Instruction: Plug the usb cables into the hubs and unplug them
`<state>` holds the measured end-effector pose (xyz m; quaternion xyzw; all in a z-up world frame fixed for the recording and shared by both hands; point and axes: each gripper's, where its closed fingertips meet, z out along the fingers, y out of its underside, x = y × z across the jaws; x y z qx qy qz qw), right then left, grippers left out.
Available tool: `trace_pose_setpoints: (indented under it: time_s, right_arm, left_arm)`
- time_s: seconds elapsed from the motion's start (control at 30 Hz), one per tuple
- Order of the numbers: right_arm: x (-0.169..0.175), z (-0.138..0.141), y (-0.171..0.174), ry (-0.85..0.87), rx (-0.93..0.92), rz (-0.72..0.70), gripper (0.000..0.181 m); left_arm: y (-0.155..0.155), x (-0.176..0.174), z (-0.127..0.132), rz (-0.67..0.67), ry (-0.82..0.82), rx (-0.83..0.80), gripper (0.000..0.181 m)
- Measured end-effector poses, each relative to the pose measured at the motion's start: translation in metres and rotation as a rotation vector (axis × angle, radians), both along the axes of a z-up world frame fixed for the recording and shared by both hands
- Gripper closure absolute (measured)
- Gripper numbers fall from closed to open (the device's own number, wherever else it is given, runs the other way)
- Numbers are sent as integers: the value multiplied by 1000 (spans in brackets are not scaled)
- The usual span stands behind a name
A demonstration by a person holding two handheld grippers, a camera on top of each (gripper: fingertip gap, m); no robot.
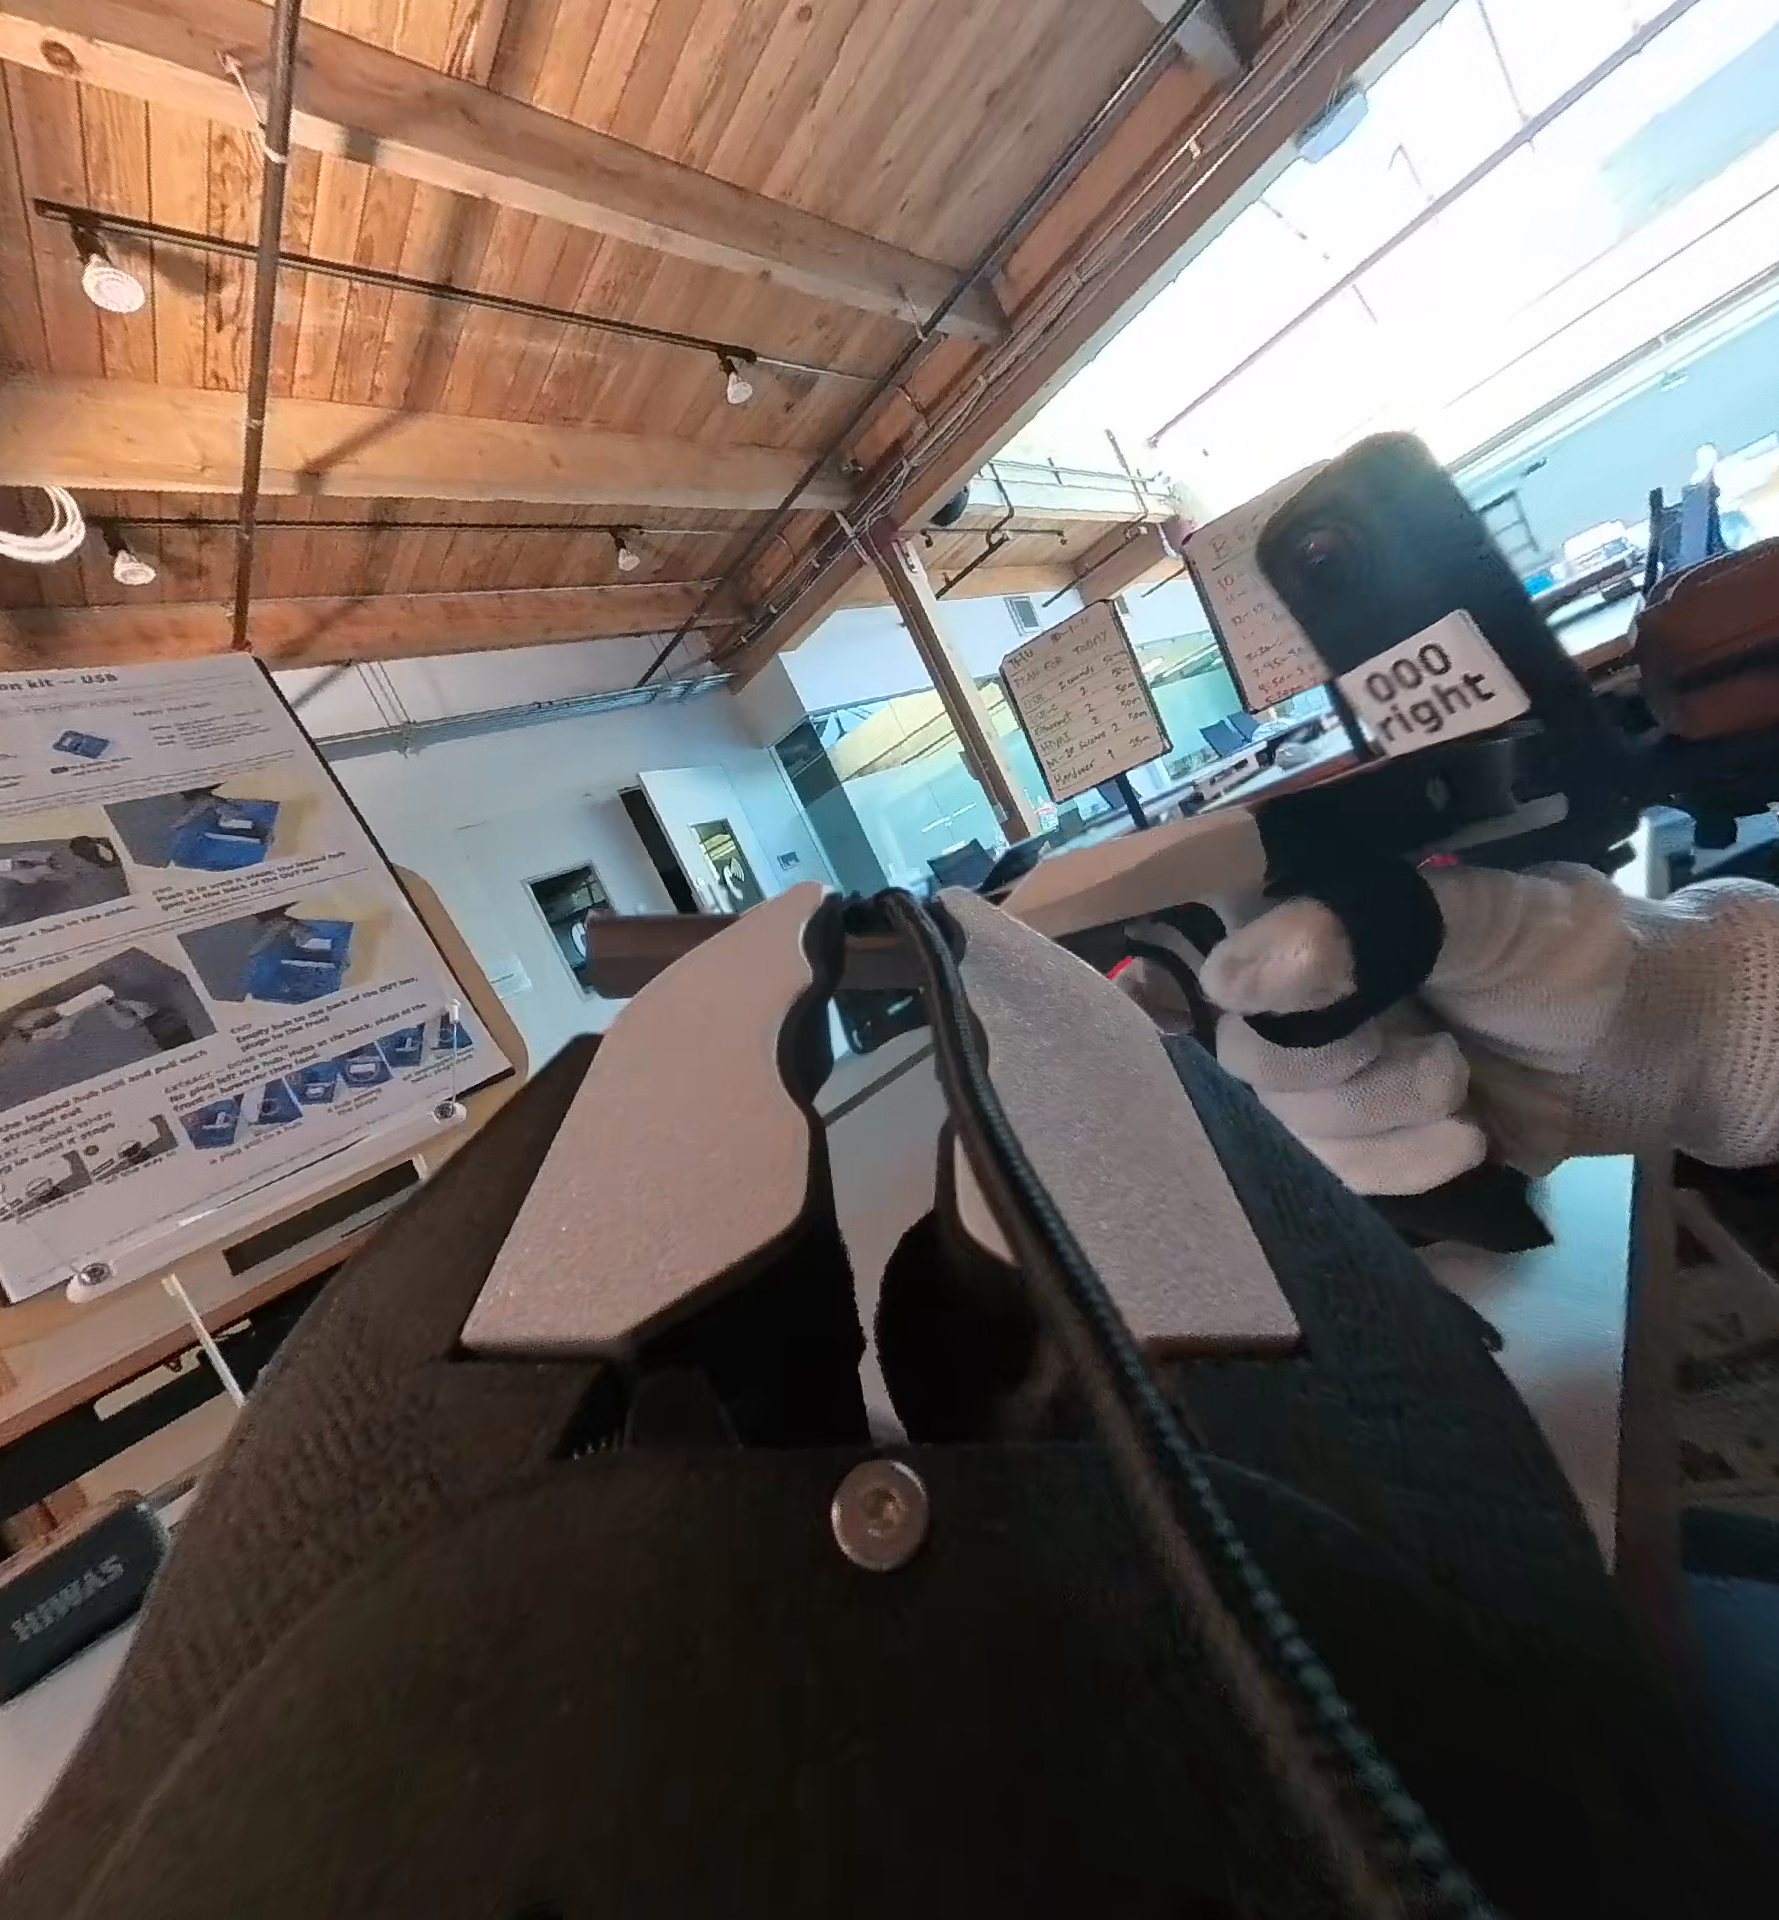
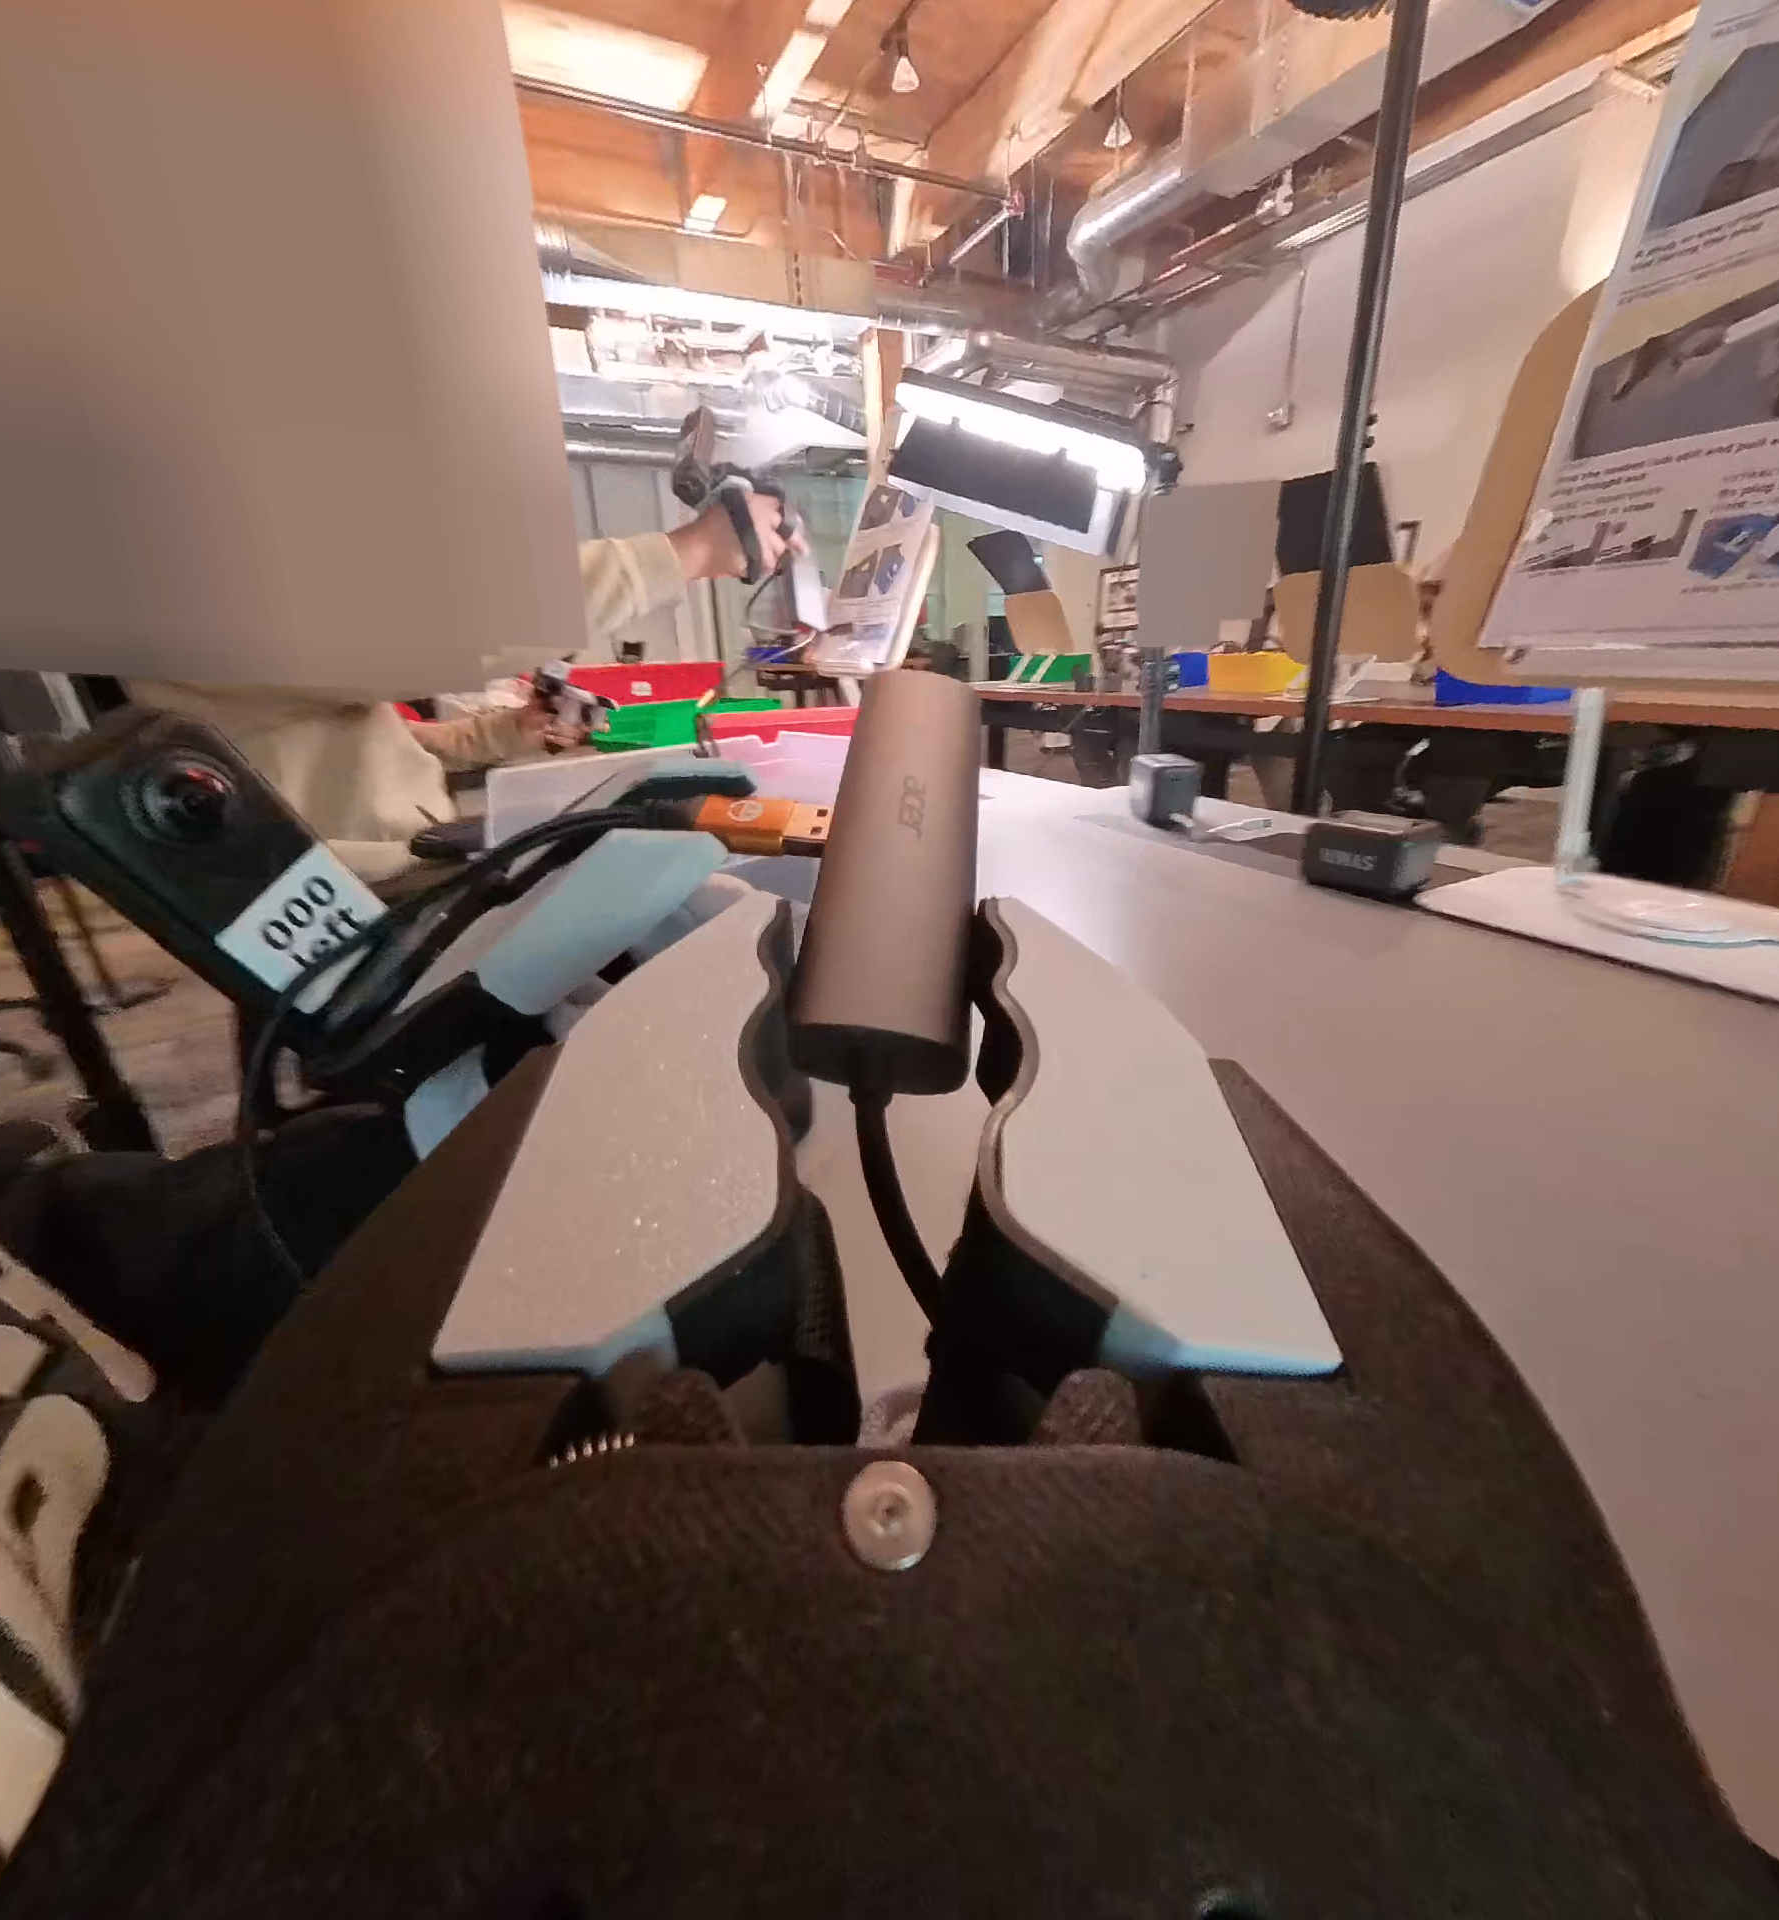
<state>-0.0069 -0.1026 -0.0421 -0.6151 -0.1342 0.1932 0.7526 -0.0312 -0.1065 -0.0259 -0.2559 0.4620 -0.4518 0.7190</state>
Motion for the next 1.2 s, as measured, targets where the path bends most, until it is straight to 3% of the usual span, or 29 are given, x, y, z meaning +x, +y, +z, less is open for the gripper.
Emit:
trace_pose_setpoints:
  time_s: [0.13,0.33,0.53,0.63,0.77,1.0,1.13,1.2]
  right_arm:
    - [5,1,-1,-82,17,-52,148]
    - [7,0,-1,-67,10,-57,148]
    - [13,0,-3,-288,19,-159,148]
    - [11,-4,-1,-403,28,-226,148]
    - [12,-6,-1,-332,6,-194,148]
    - [21,-4,-4,-381,-6,-201,148]
    - [66,11,-16,-476,11,-396,149]
    - [88,0,-20,-506,-62,-428,148]
  left_arm:
    - [1,4,-5,19,33,6,166]
    - [2,7,-8,52,57,21,166]
    - [6,13,-15,121,118,32,166]
    - [9,16,-18,106,146,-29,166]
    - [10,19,-21,75,160,-42,166]
    - [6,26,-25,-53,194,-117,164]
    - [20,24,-19,-79,158,-232,136]
    - [29,21,-12,-44,130,-239,122]
